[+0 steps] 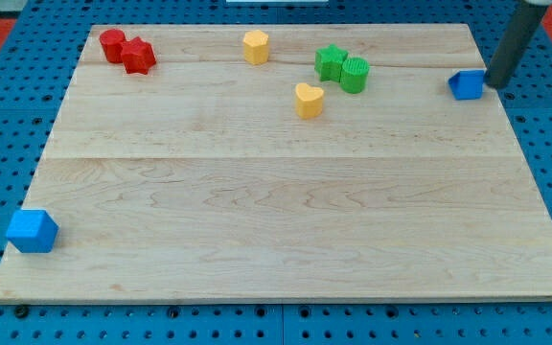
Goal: Put the blue triangle diagonally bottom right to the yellow heart
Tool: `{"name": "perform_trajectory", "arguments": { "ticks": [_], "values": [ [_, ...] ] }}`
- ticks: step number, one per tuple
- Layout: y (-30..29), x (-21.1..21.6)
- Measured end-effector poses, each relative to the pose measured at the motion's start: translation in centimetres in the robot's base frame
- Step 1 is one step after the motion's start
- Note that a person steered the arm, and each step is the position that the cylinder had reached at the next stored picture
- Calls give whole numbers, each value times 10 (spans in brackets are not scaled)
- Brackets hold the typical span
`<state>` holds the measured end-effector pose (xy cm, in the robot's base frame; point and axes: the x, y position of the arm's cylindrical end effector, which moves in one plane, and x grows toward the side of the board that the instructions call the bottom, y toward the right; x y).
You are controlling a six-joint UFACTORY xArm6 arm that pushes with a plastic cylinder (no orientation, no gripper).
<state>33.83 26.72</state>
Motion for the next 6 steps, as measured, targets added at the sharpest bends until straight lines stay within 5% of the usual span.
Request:
{"name": "perform_trajectory", "arguments": {
  "ticks": [1, 2, 3, 5, 6],
  "values": [
    [-34, -5],
    [9, -54],
    [-46, -70],
    [-98, 5],
    [-73, 19]
  ]
}}
